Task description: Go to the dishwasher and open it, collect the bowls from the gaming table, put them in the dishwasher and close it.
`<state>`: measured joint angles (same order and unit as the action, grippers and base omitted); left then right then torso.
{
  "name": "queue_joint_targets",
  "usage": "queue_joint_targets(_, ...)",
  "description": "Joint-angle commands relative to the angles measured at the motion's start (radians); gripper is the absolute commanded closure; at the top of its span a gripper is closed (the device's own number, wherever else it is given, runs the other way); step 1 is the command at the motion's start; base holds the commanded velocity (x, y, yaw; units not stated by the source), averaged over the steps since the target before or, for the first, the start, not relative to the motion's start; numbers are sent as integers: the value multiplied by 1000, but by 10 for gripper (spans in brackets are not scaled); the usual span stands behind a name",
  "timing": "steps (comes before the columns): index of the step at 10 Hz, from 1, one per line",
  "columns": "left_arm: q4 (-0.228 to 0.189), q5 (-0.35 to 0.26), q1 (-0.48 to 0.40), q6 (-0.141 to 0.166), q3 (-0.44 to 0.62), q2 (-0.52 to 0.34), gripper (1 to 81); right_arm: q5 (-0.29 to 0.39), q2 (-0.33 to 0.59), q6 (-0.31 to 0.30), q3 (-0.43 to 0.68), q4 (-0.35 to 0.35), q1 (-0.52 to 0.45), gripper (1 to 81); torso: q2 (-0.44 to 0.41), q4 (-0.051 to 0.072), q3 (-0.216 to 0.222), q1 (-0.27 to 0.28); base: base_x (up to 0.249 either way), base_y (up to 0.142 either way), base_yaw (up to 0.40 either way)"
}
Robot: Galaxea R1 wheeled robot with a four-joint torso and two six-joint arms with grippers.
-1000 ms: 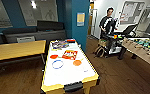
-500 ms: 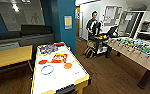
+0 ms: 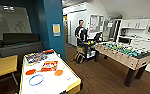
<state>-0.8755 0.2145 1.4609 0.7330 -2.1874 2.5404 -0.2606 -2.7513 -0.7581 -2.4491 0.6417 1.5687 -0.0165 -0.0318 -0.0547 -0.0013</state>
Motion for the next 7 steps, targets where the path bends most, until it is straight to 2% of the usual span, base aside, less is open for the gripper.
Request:
queue_joint_targets(1,-16,-21,-50,-3,6,-32,811,27,20,5,1,15,-41,811,0,0,0,1,0,0,-335)
queue_joint_targets(7,-22,-21,-46,-4,6,-29,811,24,19,5,-3,15,-40,811,0,0,-1,1,0,0,-336)
